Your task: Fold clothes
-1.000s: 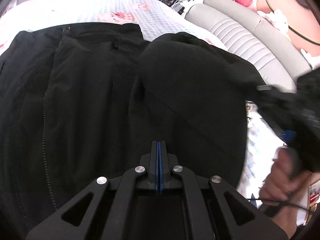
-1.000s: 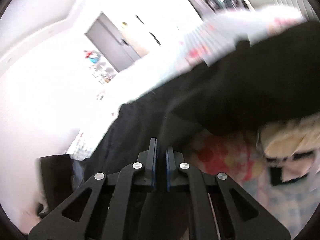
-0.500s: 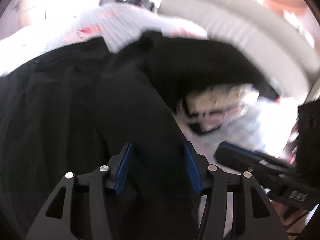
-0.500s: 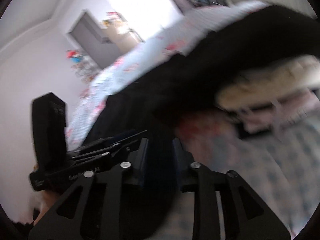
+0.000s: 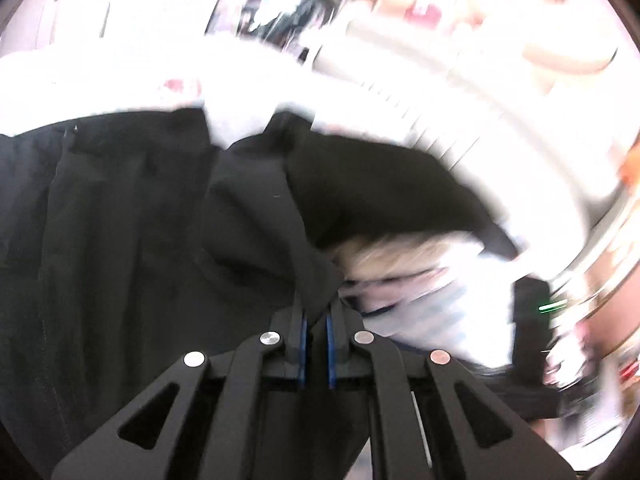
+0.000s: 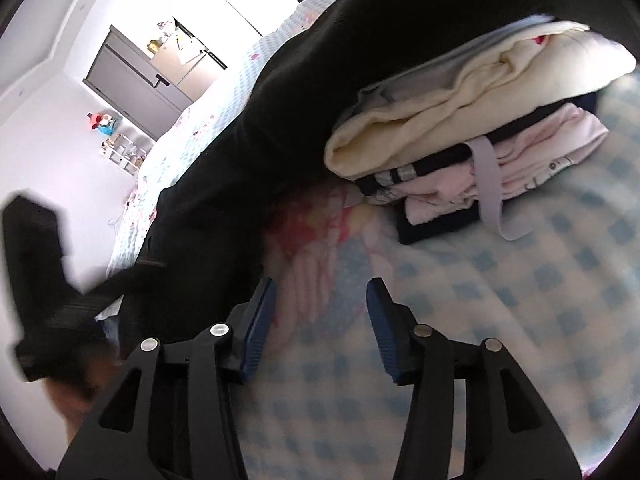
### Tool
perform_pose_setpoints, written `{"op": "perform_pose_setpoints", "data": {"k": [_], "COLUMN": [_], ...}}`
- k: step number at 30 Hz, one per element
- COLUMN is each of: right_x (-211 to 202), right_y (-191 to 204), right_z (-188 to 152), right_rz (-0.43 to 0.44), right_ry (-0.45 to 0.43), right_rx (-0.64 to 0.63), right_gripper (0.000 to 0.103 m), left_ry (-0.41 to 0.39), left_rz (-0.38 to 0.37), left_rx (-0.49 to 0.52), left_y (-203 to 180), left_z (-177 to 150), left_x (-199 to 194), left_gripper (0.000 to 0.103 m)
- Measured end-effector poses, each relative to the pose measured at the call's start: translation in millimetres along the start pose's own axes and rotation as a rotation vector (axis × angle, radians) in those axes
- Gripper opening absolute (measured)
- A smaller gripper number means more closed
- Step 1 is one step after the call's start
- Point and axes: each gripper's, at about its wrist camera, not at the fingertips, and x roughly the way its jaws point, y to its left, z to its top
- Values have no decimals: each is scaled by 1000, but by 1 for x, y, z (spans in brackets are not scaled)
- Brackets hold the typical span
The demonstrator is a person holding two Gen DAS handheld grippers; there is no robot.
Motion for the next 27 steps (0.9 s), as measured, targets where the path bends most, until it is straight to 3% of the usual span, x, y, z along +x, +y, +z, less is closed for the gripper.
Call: {"op": "perform_pose_setpoints", "data": {"k": [5,7,9,10,13,17,21,27], "right_x": [11,16,23,26,29,38,58,112], "right_y": [7,6,1,-2,-6,0,3,25], "right_z": [9,10,11,12,18,19,22,40], "right_rz": [59,99,204,258,325,276,261,272], "right_ry": [1,15,22,26,16,22,68,106], "right_rx": [53,94,163,198,247,193,187,159], "right_gripper": [59,61,66,71,73,79,80,91], "left_ry": [75,87,96,99,112,125,124,137], "left_rz": [-30,-24,-13,5,82,154,120,123], "left_rx": [102,79,48,41,21,-44,-98,-70], "left_y": [-8,2,12,16,32,59,73,75], "left_z": [-22,-30,-38,-41,-49,-57,-58,-57], "left_x": [-5,-5,-7,-8,-10,-2,0,0], "left_gripper": [4,4,4,4,4,3,4,4]}}
